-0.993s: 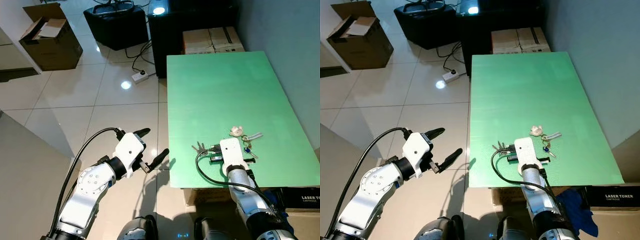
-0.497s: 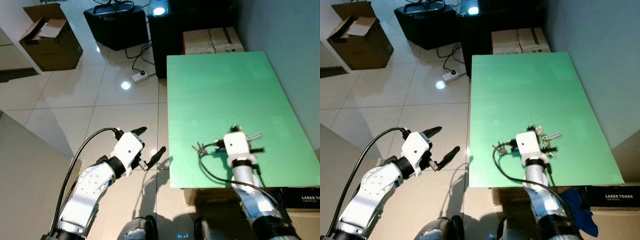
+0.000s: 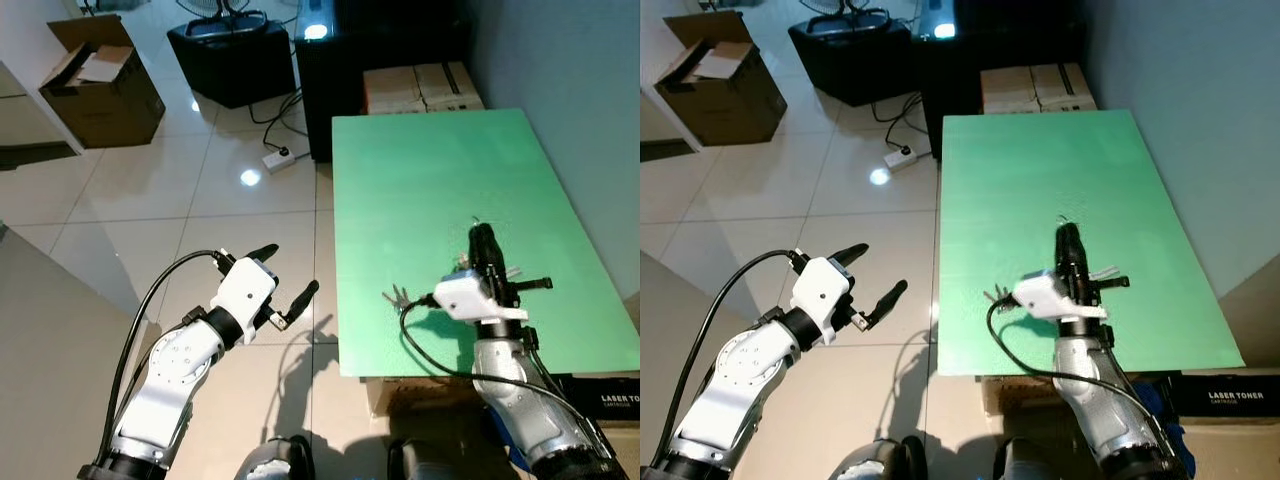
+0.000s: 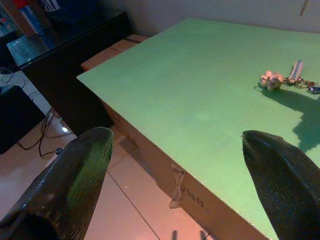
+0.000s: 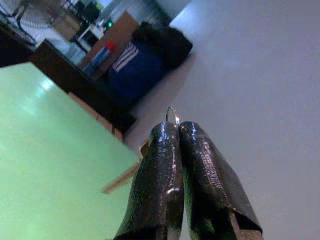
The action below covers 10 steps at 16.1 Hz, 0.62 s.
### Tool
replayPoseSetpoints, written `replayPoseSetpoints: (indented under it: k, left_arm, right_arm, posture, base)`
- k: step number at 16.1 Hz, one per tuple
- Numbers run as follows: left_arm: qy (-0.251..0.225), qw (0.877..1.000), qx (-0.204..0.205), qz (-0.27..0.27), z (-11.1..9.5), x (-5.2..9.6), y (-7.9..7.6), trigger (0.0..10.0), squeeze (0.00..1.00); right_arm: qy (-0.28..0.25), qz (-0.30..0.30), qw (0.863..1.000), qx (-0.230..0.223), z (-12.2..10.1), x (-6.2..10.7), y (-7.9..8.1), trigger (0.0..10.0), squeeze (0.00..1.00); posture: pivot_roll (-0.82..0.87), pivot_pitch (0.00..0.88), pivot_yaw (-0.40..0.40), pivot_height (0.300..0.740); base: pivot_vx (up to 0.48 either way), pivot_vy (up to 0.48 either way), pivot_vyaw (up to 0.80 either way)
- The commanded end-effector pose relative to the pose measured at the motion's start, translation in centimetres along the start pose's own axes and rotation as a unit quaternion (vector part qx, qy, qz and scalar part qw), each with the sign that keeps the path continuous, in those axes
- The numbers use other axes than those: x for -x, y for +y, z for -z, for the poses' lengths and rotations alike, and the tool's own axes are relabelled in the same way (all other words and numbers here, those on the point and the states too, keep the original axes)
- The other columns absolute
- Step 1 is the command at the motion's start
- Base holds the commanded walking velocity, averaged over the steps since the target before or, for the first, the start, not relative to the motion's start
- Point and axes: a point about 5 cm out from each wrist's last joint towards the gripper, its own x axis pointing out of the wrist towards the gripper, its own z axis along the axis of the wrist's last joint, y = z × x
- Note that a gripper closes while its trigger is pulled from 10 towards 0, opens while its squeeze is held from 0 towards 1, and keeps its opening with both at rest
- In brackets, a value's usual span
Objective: Hang keys on a hook
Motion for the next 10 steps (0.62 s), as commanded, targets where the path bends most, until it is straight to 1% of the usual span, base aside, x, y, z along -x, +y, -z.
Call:
replayPoseSetpoints:
  k: [1, 2, 3, 4, 5, 6, 7, 8, 9, 10]
  left_arm:
    - [0.006, 1.000, -0.008, -0.012, 0.3, 0.3, 0.4, 10.0, 0.00]
    - [0.004, 1.000, -0.010, -0.017, 0.3, 0.3, 0.5, 10.0, 0.00]
    - [0.000, 0.999, -0.012, -0.033, 0.2, 0.3, 0.8, 10.0, 0.00]
    - [-0.006, 0.998, -0.012, -0.061, 0.1, 0.2, 1.4, 10.0, 0.00]
    - [-0.012, 0.996, -0.011, -0.089, 0.0, 0.3, 1.9, 10.0, 0.00]
    - [-0.019, 0.993, 0.001, -0.115, -0.2, 0.4, 2.4, 10.0, 0.00]
    - [-0.042, 0.986, 0.031, -0.158, -0.8, 0.6, 3.3, 10.0, 0.00]
    - [-0.068, 0.982, 0.051, -0.170, -1.6, 0.8, 3.6, 10.0, 0.00]
    - [-0.091, 0.980, 0.058, -0.165, -2.4, 0.8, 3.3, 10.0, 0.00]
    - [-0.099, 0.980, 0.058, -0.164, -2.6, 0.7, 3.1, 10.0, 0.00]
  right_arm:
    - [-0.022, 0.005, 1.000, 0.015, -0.7, 0.2, 0.0, 0.0, 0.00]
    - [-0.029, 0.009, 0.999, 0.015, -1.0, 0.2, -0.1, 0.0, 0.00]
    - [-0.028, 0.017, 0.999, -0.022, -1.4, 0.0, -0.5, 0.0, 0.00]
    - [-0.018, 0.030, 0.996, -0.086, -1.8, -0.2, -1.1, 0.0, 0.00]
    - [-0.009, 0.033, 0.989, -0.141, -2.2, -0.5, -1.6, 0.0, 0.00]
    - [-0.009, 0.028, 0.985, -0.173, -2.7, -0.8, -1.9, 1.4, 0.00]
    - [-0.004, 0.026, 0.972, -0.235, -4.1, -1.5, -2.8, 8.4, 0.00]
    - [0.001, 0.019, 0.957, -0.288, -5.2, -1.8, -3.6, 10.0, 0.00]
    - [-0.009, 0.002, 0.946, -0.324, -6.1, -1.9, -4.1, 10.0, 0.00]
    - [-0.020, -0.018, 0.944, -0.329, -6.5, -1.8, -4.0, 10.0, 0.00]
  posture:
    - [-0.07, 0.110, 0.120, 0.740]
    - [-0.07, 0.107, 0.120, 0.740]
    - [-0.07, 0.103, 0.118, 0.740]
    - [-0.08, 0.099, 0.116, 0.740]
    - [-0.08, 0.093, 0.114, 0.740]
    - [-0.08, 0.093, 0.114, 0.740]
    - [-0.10, 0.084, 0.111, 0.740]
    - [-0.10, 0.073, 0.104, 0.740]
    - [-0.11, 0.066, 0.098, 0.740]
    - [-0.12, 0.059, 0.094, 0.740]
  base:
    - [0.000, 0.000, 0.00]
    - [0.000, 0.000, 0.00]
    - [0.000, 0.000, 0.00]
    - [0.000, 0.000, 0.00]
    - [0.000, 0.000, 0.00]
    - [0.000, 0.000, 0.00]
    - [0.000, 0.000, 0.00]
    - [0.000, 0.000, 0.00]
    - [0.000, 0.000, 0.00]
    - [0.000, 0.000, 0.00]
